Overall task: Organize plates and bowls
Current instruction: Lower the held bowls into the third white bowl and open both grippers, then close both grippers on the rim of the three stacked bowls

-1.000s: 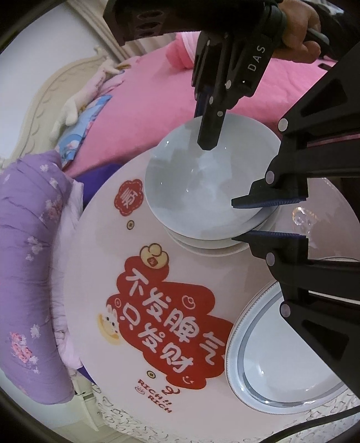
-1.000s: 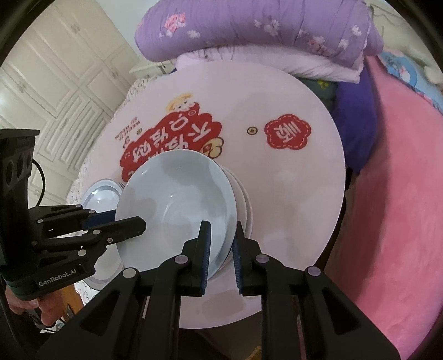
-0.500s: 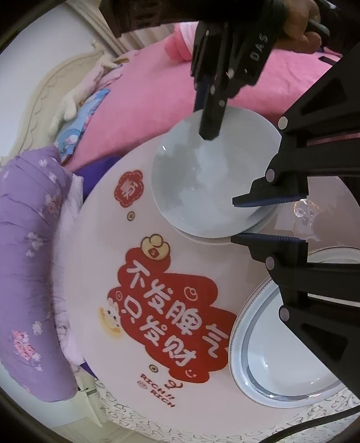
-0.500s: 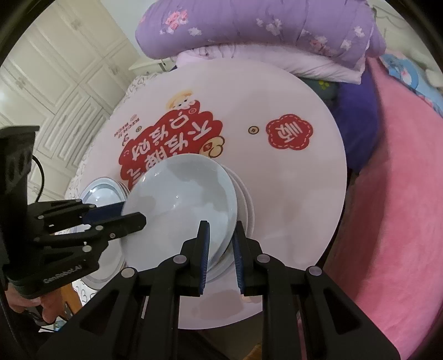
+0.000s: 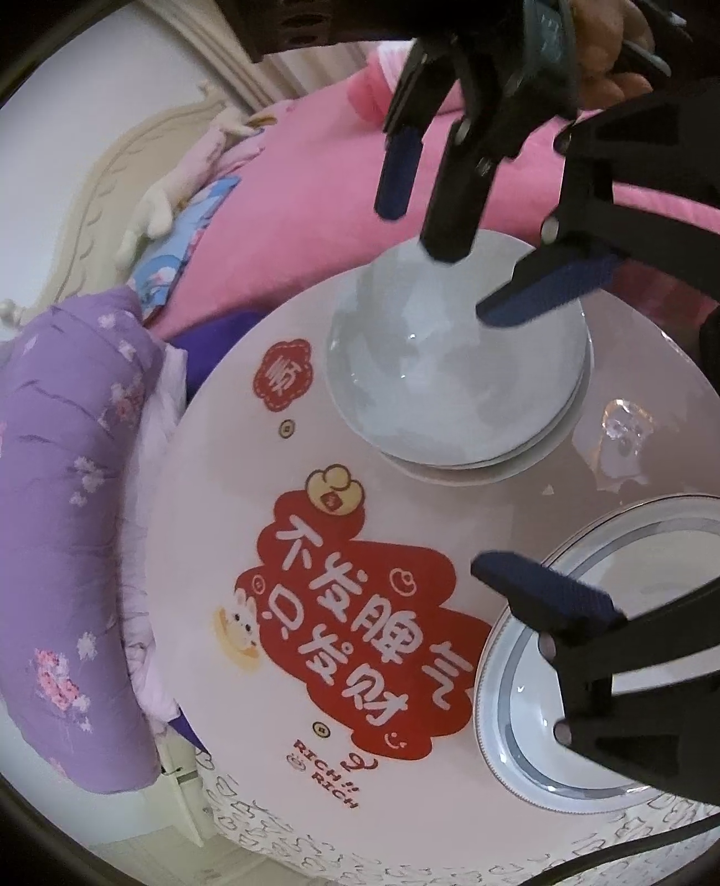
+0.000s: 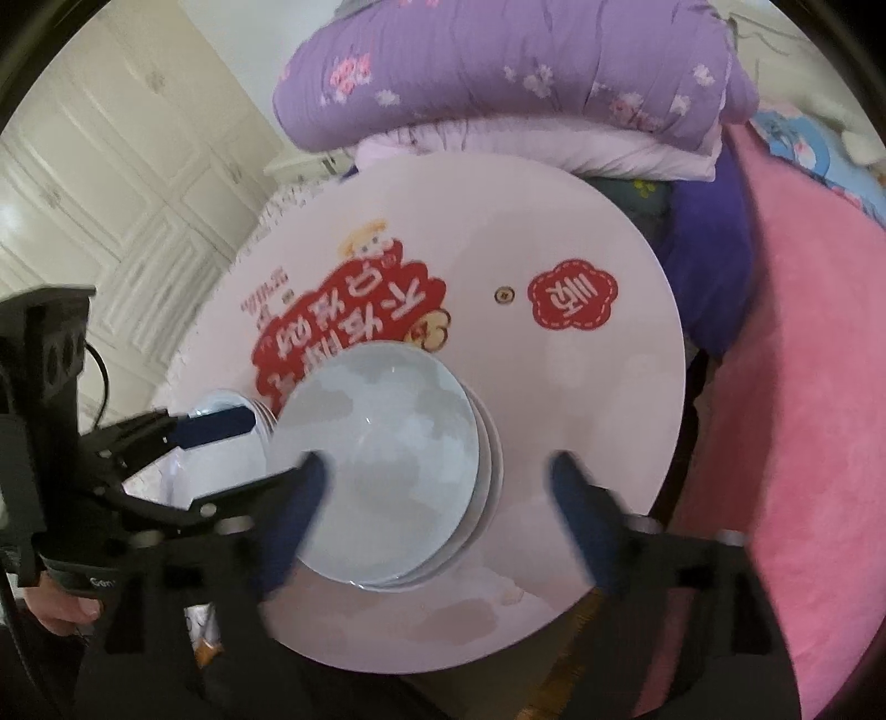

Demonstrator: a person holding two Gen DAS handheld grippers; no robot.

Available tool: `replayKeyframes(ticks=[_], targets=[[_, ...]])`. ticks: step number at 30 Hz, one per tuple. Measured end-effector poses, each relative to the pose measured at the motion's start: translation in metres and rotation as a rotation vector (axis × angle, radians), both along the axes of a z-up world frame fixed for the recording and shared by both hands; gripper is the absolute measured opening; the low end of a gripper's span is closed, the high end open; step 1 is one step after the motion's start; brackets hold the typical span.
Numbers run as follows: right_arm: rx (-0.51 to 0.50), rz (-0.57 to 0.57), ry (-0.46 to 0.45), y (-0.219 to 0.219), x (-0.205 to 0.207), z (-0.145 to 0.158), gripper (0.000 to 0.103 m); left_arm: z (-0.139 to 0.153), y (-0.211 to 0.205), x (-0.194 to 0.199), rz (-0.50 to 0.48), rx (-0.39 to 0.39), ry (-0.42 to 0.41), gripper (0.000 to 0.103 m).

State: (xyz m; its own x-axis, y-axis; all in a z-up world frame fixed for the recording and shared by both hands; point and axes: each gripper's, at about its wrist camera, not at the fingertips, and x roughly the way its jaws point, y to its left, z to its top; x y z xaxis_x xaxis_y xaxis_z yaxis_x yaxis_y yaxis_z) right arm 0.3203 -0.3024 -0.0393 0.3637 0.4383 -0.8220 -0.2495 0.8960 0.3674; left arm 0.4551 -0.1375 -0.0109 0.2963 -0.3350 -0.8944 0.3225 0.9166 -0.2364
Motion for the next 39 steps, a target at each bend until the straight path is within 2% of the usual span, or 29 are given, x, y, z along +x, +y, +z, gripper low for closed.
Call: replayKeyframes(ticks=[1, 2, 6, 10, 16, 26, 31, 36, 39], targets=[[0.01, -0.009, -0.004, -0.002, 0.0, 0.001, 0.103, 0.002, 0.002, 0.001, 0.006, -0.007, 0.0, 0.093], [0.018, -0.019, -0.01, -0.004, 0.0, 0.002, 0.103, 0.004, 0.004, 0.001, 0.014, -0.011, -0.002, 0.098], [0.027, -0.068, -0.037, -0.012, 0.0, 0.007, 0.103, 0.01, 0.012, 0.001, 0.038, -0.038, -0.004, 0.102], [0.067, -0.107, -0.044, -0.023, 0.0, 0.011, 0.103, 0.01, 0.024, 0.001, 0.075, -0.101, 0.025, 0.102], [0.045, -0.122, -0.018, -0.031, -0.001, 0.004, 0.103, -0.003, 0.036, -0.004, 0.118, -0.188, 0.094, 0.102], [0.016, -0.081, 0.037, -0.021, 0.0, -0.018, 0.103, -0.039, 0.026, -0.008, 0.158, -0.223, 0.195, 0.102], [0.007, -0.071, 0.062, -0.015, 0.006, -0.029, 0.103, -0.053, 0.018, -0.005, 0.173, -0.239, 0.221, 0.101], [0.0, -0.072, 0.077, -0.013, 0.011, -0.036, 0.103, -0.073, 0.015, 0.001, 0.209, -0.262, 0.261, 0.096], [-0.003, -0.069, 0.09, -0.012, 0.014, -0.041, 0.103, -0.075, 0.015, 0.003, 0.222, -0.271, 0.245, 0.096]])
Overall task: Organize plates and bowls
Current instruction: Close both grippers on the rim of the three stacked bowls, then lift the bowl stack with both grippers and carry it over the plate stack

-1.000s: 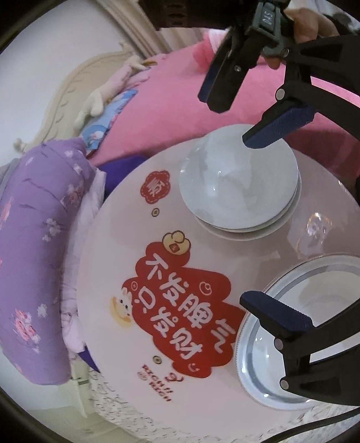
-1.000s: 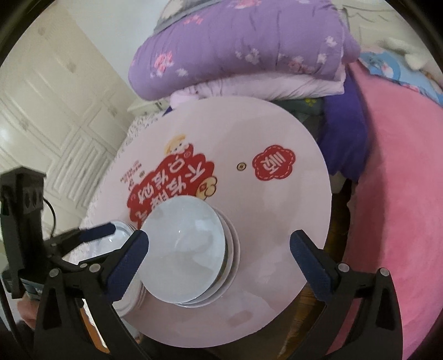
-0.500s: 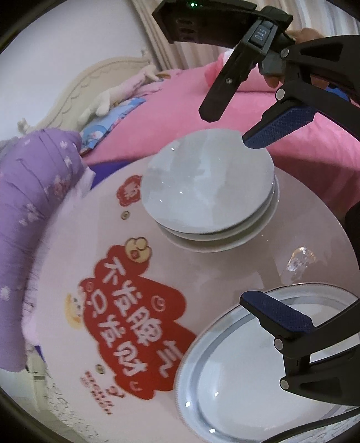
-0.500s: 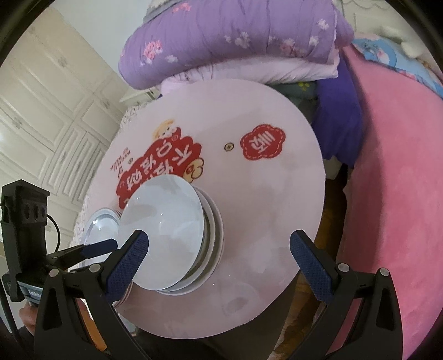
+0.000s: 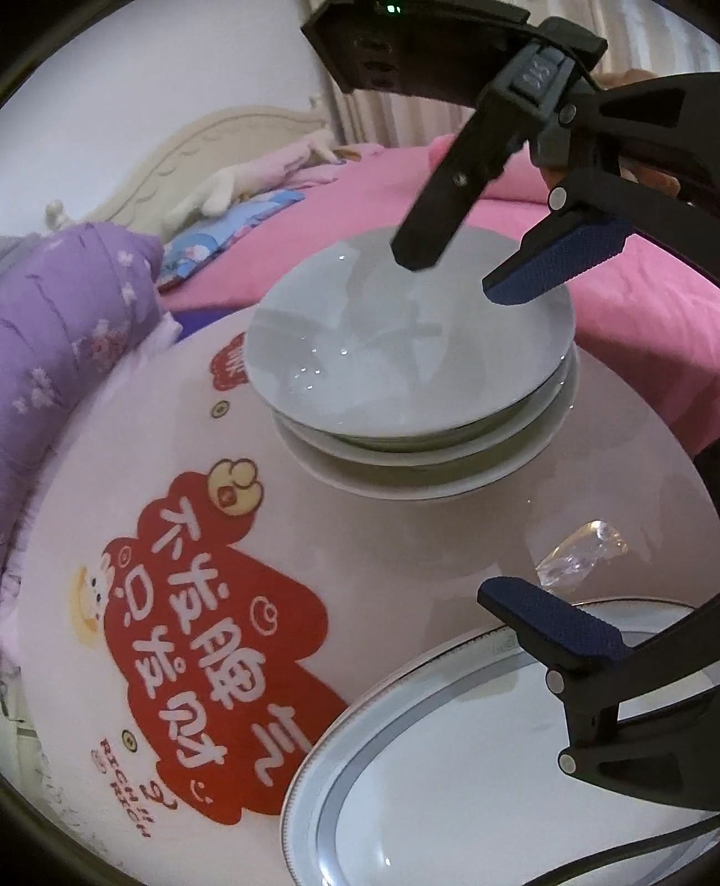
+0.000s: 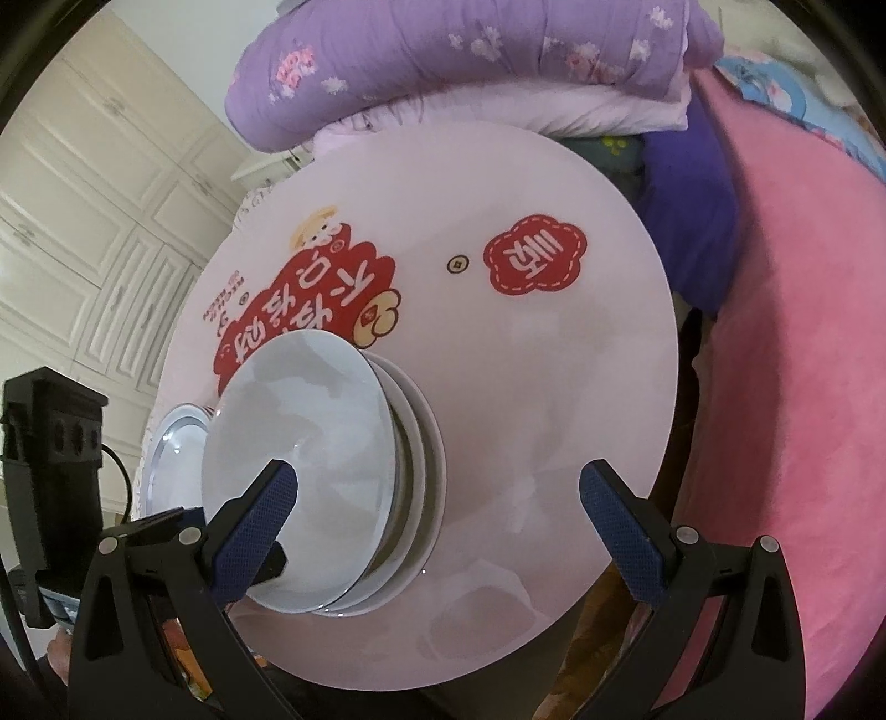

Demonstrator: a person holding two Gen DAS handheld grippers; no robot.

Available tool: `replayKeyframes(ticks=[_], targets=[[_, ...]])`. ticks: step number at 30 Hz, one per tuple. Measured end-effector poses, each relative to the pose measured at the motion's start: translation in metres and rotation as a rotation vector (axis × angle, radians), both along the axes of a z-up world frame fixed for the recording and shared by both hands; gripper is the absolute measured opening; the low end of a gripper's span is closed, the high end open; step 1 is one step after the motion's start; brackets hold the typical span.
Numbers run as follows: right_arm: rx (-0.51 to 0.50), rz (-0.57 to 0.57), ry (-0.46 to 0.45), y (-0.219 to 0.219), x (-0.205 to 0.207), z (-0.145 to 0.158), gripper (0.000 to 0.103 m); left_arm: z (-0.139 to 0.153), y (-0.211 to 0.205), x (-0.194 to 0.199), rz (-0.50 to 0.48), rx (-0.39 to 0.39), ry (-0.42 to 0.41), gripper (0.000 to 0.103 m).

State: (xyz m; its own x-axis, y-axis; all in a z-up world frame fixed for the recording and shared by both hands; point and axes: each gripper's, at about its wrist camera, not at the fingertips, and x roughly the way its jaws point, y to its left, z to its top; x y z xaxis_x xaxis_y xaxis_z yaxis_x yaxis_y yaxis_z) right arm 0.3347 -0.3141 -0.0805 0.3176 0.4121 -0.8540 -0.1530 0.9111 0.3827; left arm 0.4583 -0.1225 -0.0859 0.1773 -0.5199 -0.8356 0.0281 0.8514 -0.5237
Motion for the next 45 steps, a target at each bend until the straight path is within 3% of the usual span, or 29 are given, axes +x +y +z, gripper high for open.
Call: replayKeyframes(ticks=[11, 20, 22, 24, 27, 29, 32, 35, 39, 43, 45], targets=[[-0.01, -0.01, 0.019, -0.001, 0.004, -0.008, 0.103, -0.015, -0.006, 0.007, 0.01, -0.068, 0.05, 0.086], [-0.005, -0.015, 0.044, -0.005, 0.005, -0.017, 0.103, -0.024, -0.008, 0.012, 0.049, -0.045, 0.045, 0.08], [-0.004, -0.02, 0.049, -0.005, 0.006, -0.02, 0.103, -0.023, -0.006, 0.011, 0.062, -0.039, 0.035, 0.076], [0.003, -0.019, 0.056, -0.004, 0.007, -0.022, 0.102, -0.023, -0.002, 0.009, 0.074, -0.038, 0.04, 0.058], [0.01, -0.002, 0.069, 0.001, 0.007, -0.028, 0.086, -0.023, 0.001, 0.009, 0.082, -0.043, 0.034, 0.049], [0.05, 0.016, 0.079, 0.005, 0.006, -0.032, 0.069, -0.023, 0.001, 0.008, 0.076, -0.055, 0.028, 0.043], [0.11, 0.04, 0.069, 0.011, 0.004, -0.028, 0.045, -0.021, -0.003, 0.007, 0.068, -0.036, 0.014, 0.043], [0.06, 0.032, 0.04, 0.018, -0.001, -0.022, 0.045, -0.02, -0.001, 0.007, 0.07, -0.04, 0.022, 0.043], [0.113, -0.018, 0.079, 0.01, -0.002, -0.025, 0.045, -0.019, 0.0, 0.008, 0.064, -0.04, 0.032, 0.041], [0.167, -0.037, 0.15, 0.005, -0.006, -0.034, 0.056, -0.022, 0.004, 0.01, 0.067, -0.053, 0.057, 0.045], [0.164, -0.03, 0.138, 0.007, -0.011, -0.032, 0.05, -0.021, 0.004, 0.01, 0.058, -0.048, 0.048, 0.045]])
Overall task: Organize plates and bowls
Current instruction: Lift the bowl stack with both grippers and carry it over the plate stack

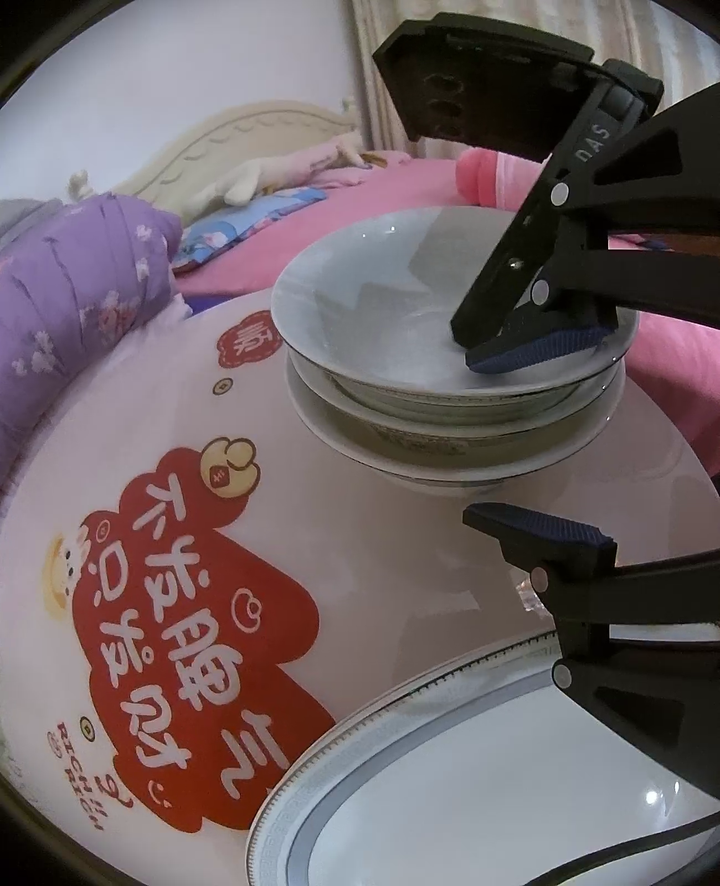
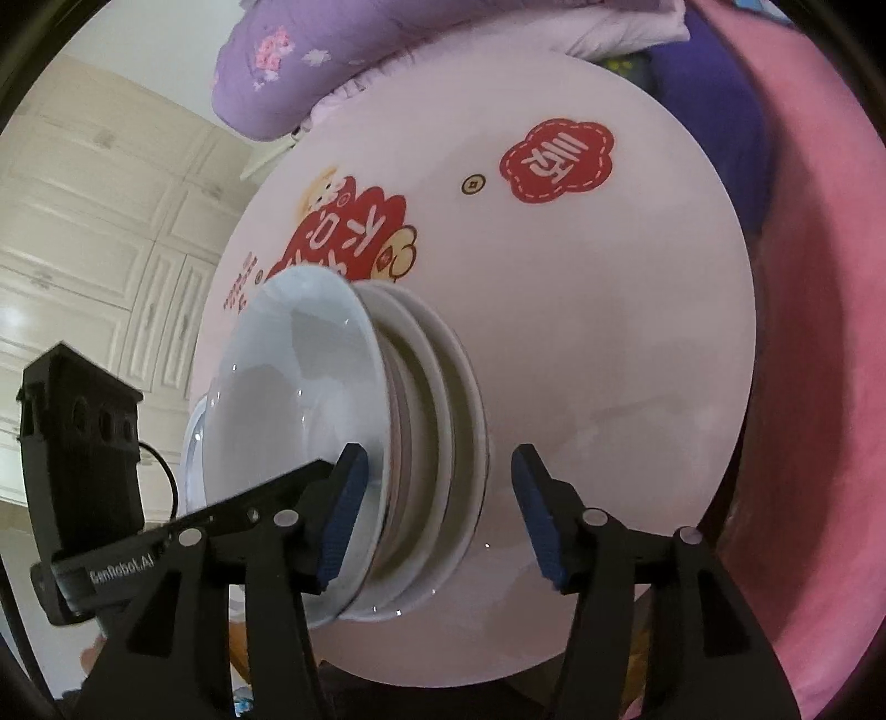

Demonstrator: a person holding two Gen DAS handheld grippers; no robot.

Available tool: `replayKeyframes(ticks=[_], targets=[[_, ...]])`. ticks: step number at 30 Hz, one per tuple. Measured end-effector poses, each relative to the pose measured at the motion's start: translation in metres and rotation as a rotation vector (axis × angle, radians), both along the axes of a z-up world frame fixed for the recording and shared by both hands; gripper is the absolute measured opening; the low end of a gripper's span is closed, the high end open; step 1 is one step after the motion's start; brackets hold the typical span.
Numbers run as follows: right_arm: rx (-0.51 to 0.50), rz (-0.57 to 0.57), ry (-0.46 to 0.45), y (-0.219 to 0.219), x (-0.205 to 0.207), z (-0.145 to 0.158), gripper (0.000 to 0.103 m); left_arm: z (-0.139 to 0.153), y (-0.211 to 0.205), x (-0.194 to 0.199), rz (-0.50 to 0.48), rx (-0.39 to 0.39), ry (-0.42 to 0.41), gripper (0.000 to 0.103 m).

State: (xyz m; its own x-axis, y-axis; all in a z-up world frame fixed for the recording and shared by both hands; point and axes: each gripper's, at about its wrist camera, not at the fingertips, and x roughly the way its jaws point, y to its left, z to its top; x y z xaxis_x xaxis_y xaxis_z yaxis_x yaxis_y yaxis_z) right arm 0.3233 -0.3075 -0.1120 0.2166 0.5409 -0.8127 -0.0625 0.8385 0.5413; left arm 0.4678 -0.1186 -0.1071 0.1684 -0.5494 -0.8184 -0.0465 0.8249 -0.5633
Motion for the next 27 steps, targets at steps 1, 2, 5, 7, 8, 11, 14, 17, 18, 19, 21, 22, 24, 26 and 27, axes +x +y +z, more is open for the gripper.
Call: replayKeyframes(ticks=[1, 2, 5, 7, 8, 11, 14, 17, 18, 19, 21, 22, 24, 26, 27], targets=[[-0.001, 0.005, -0.012, 0.002, -0.002, 0.002, 0.048, 0.001, -0.001, 0.0, -0.004, -0.001, -0.005, 0.043], [-0.012, 0.006, -0.02, 0.003, -0.003, 0.004, 0.048, 0.002, -0.004, -0.001, -0.009, 0.01, -0.012, 0.043], [-0.021, -0.001, -0.031, 0.003, -0.005, 0.005, 0.048, 0.003, -0.004, -0.003, -0.004, 0.011, -0.013, 0.042], [-0.034, 0.003, -0.043, 0.005, -0.007, 0.006, 0.048, 0.002, -0.003, -0.003, -0.003, 0.009, -0.011, 0.042], [-0.04, 0.006, -0.047, 0.006, -0.007, 0.006, 0.047, 0.002, -0.004, -0.003, -0.005, 0.011, -0.011, 0.042], [-0.051, 0.012, -0.056, 0.007, -0.007, 0.008, 0.047, 0.002, -0.003, -0.005, -0.003, 0.013, -0.013, 0.042], [-0.054, 0.016, -0.059, 0.008, -0.008, 0.009, 0.047, 0.003, -0.001, -0.006, -0.003, 0.012, -0.013, 0.042], [-0.052, 0.016, -0.063, 0.009, -0.008, 0.01, 0.047, 0.007, 0.001, -0.007, -0.004, 0.013, -0.02, 0.041], [-0.052, 0.017, -0.066, 0.009, -0.008, 0.012, 0.047, 0.009, 0.002, -0.007, -0.004, 0.013, -0.024, 0.041], [-0.051, 0.017, -0.07, 0.009, -0.008, 0.014, 0.047, 0.011, 0.002, -0.007, -0.004, 0.011, -0.027, 0.041], [-0.052, 0.015, -0.078, 0.01, -0.007, 0.018, 0.047, 0.015, 0.003, -0.006, -0.004, 0.009, -0.033, 0.041], [-0.052, 0.016, -0.081, 0.011, -0.007, 0.02, 0.047, 0.018, 0.004, -0.006, -0.004, 0.008, -0.037, 0.041], [-0.051, 0.017, -0.089, 0.012, -0.007, 0.026, 0.047, 0.023, 0.007, -0.006, -0.004, 0.006, -0.043, 0.041], [-0.05, 0.022, -0.098, 0.015, -0.006, 0.033, 0.047, 0.031, 0.01, -0.006, -0.005, 0.006, -0.05, 0.041], [-0.05, 0.028, -0.105, 0.017, -0.005, 0.038, 0.047, 0.035, 0.013, -0.006, -0.005, 0.006, -0.053, 0.041]])
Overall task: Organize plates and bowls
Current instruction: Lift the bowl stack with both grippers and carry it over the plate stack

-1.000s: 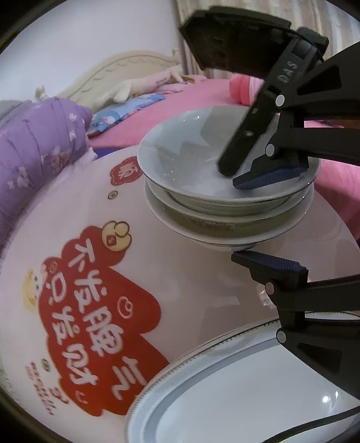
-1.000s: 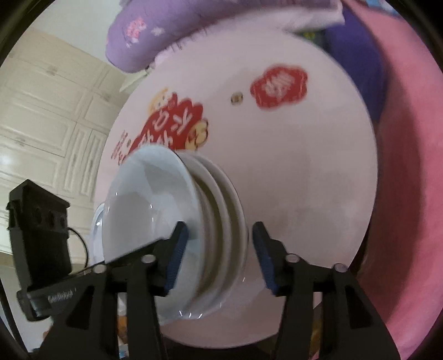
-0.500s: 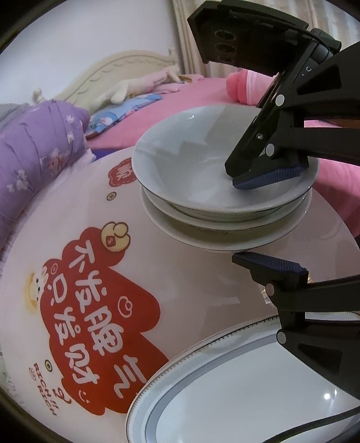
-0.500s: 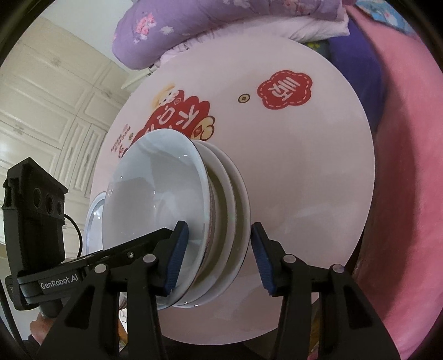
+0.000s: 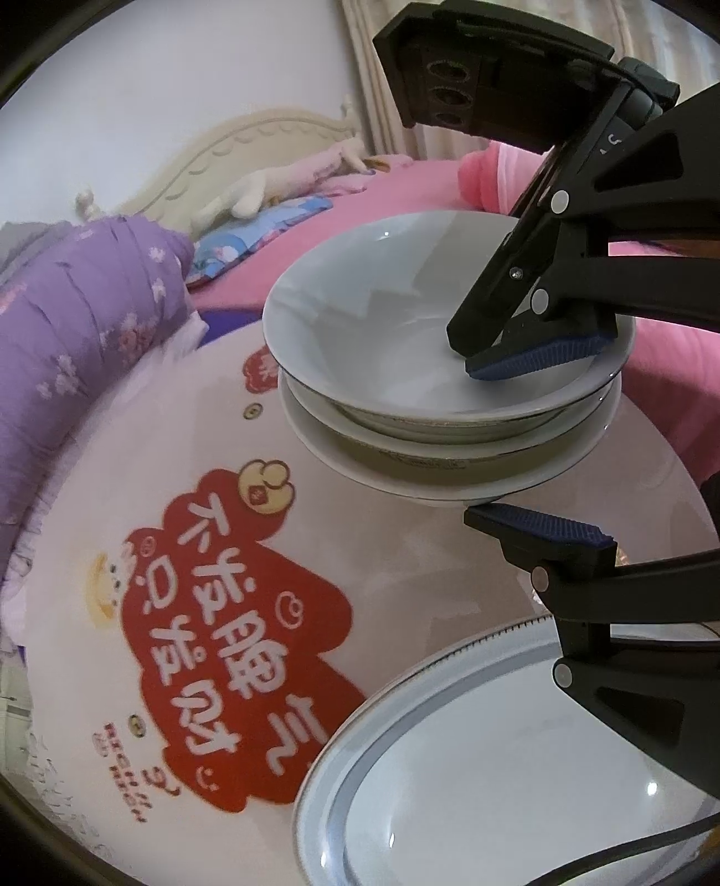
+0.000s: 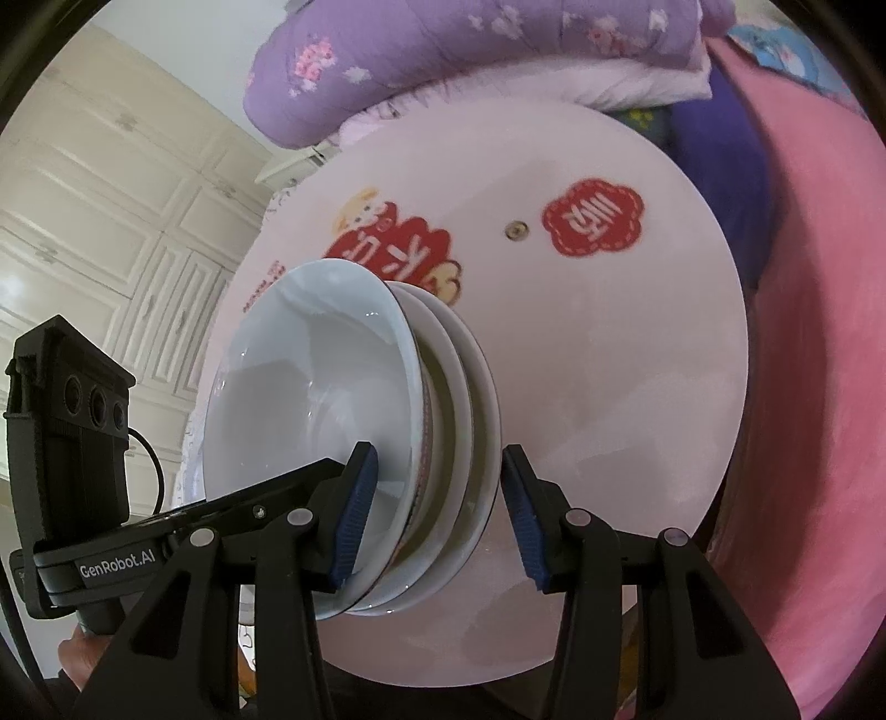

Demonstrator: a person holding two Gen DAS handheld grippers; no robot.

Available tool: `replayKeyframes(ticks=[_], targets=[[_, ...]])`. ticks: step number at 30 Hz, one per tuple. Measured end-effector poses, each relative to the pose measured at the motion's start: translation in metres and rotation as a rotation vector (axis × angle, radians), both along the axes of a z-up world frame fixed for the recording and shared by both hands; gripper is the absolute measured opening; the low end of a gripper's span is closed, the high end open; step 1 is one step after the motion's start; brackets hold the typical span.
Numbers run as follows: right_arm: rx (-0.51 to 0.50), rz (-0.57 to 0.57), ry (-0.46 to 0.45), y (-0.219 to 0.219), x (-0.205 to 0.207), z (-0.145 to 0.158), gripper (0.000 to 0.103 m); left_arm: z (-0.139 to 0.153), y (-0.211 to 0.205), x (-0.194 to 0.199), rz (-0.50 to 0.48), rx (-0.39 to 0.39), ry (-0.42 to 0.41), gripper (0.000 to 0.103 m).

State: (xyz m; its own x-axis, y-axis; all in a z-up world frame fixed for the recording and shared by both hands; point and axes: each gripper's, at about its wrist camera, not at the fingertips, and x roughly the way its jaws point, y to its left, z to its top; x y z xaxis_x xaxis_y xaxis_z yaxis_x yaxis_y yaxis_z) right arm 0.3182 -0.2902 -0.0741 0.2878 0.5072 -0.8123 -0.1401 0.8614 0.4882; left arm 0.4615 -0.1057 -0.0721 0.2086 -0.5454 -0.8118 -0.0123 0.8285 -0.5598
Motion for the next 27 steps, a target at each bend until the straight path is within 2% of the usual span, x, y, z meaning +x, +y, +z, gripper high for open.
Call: replayKeyframes(ticks=[7, 13, 20, 27], targets=[[0.005, 0.062, -0.034, 0.03, 0.003, 0.027, 0.046, 0.034, 0.035, -0.004, 0.034, 0.018, -0.033, 0.042], [0.015, 0.143, -0.052, 0.076, 0.005, 0.04, 0.046, 0.057, 0.088, -0.019, 0.1, 0.044, -0.051, 0.042], [0.03, 0.249, -0.057, 0.134, -0.003, 0.045, 0.046, 0.077, 0.147, -0.054, 0.18, 0.064, -0.056, 0.042], [0.021, 0.34, -0.041, 0.178, -0.018, 0.036, 0.046, 0.083, 0.186, -0.091, 0.235, 0.067, -0.03, 0.042]])
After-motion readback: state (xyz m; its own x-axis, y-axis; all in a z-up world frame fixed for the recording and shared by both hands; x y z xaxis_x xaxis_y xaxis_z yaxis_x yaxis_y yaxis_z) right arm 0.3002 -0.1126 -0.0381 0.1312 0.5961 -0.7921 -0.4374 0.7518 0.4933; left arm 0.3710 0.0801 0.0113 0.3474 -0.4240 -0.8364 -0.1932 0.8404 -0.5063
